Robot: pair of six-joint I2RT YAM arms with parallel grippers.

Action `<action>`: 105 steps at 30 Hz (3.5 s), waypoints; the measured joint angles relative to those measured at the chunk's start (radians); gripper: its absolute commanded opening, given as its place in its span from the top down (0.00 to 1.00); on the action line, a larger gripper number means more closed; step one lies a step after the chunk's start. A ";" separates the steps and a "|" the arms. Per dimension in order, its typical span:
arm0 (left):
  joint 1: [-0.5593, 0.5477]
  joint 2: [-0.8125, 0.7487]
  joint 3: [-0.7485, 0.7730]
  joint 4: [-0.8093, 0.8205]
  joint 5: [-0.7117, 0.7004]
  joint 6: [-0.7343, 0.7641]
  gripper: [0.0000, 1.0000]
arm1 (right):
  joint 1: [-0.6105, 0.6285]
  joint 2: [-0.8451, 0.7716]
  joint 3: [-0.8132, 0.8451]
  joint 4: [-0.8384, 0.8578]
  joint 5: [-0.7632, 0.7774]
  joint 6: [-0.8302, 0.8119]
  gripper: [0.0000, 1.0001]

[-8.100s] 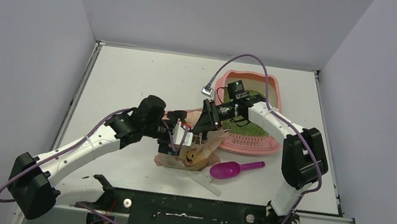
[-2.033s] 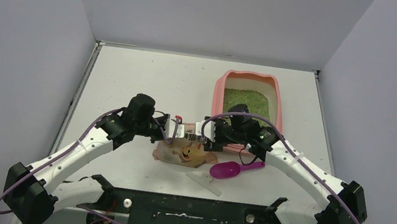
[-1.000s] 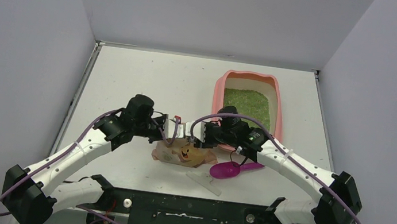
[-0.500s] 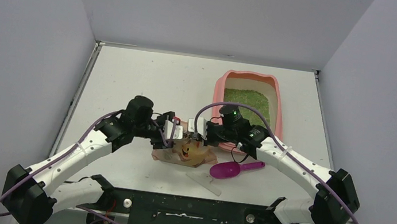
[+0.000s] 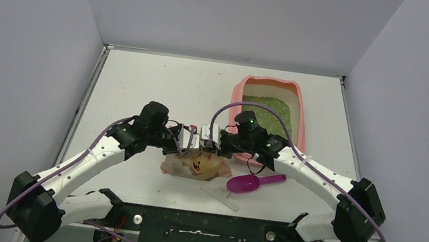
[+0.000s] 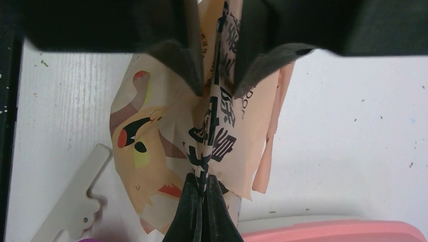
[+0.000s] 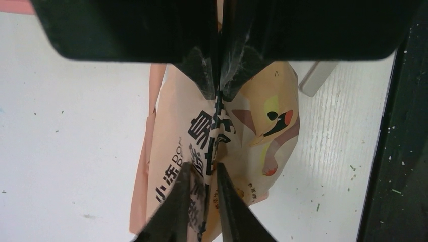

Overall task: Fill the litter box with clean litter
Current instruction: Close the cat litter bag at the center of the board.

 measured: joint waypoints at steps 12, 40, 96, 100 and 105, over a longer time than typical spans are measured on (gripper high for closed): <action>-0.004 -0.040 0.011 -0.070 -0.062 0.023 1.00 | -0.100 -0.185 -0.114 0.184 0.063 0.348 0.18; -0.010 -0.053 0.011 -0.078 -0.085 0.023 1.00 | -0.454 -0.018 -0.351 0.736 -0.352 1.266 0.22; -0.370 0.198 0.106 0.209 -0.438 0.178 0.37 | -0.453 -0.005 -0.302 0.563 -0.290 1.638 0.46; -0.370 0.198 0.104 0.228 -0.451 0.171 0.37 | -0.431 0.018 -0.305 0.696 -0.331 1.690 0.47; -0.369 0.178 0.067 0.270 -0.461 0.143 0.37 | -0.405 0.129 -0.305 0.887 -0.373 1.778 0.45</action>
